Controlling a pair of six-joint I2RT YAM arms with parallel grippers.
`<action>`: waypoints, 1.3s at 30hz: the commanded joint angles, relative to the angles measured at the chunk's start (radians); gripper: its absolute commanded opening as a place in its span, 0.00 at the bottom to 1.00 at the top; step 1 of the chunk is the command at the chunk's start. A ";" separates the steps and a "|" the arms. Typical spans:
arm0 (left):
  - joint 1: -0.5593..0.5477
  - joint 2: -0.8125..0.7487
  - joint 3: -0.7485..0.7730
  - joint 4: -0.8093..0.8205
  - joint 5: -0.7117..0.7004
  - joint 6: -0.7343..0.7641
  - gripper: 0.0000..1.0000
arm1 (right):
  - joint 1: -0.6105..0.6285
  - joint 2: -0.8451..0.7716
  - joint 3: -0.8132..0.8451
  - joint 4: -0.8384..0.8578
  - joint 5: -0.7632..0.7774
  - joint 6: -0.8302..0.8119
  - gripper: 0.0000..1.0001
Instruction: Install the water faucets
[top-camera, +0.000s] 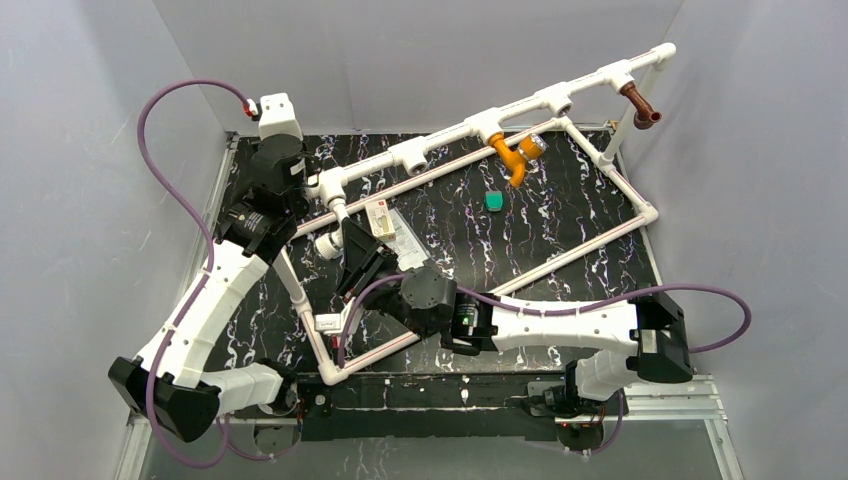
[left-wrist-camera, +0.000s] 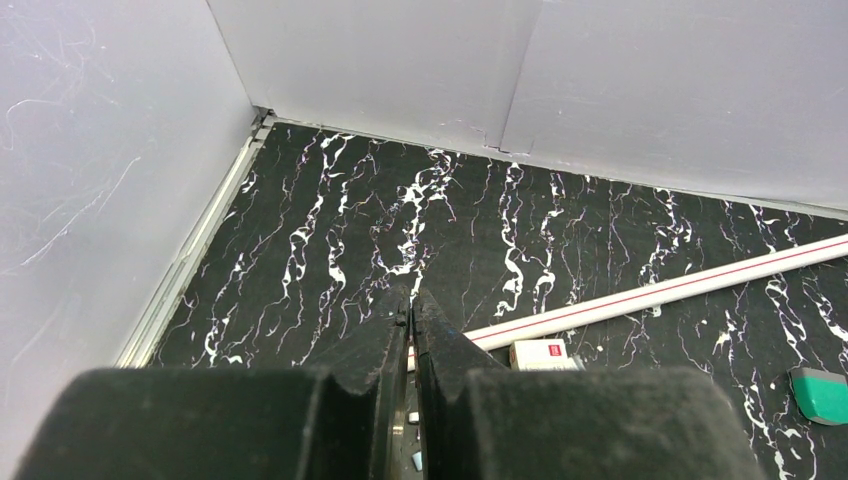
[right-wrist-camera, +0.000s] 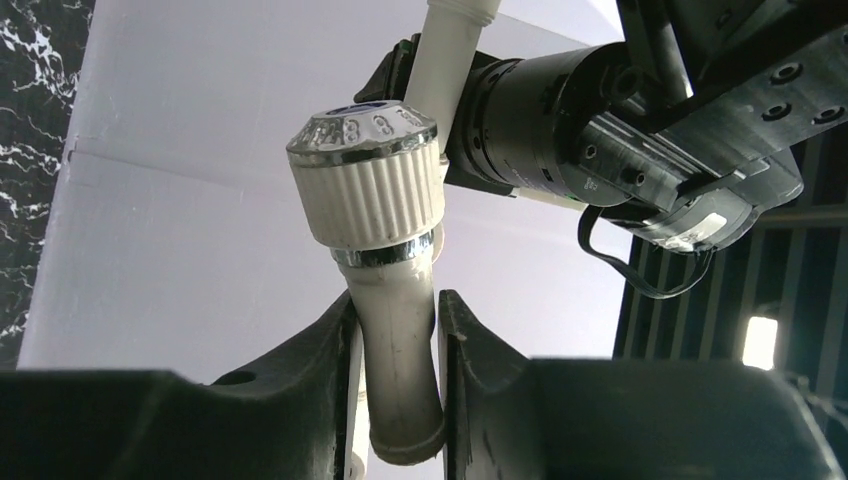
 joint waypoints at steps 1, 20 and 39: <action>-0.053 0.130 -0.162 -0.405 0.145 0.006 0.05 | 0.000 0.015 -0.018 0.178 -0.013 0.106 0.01; -0.054 0.134 -0.159 -0.411 0.139 0.006 0.05 | 0.033 0.106 -0.002 0.495 0.078 1.514 0.01; -0.056 0.131 -0.158 -0.410 0.147 0.004 0.04 | 0.033 0.122 -0.117 0.850 0.289 2.637 0.01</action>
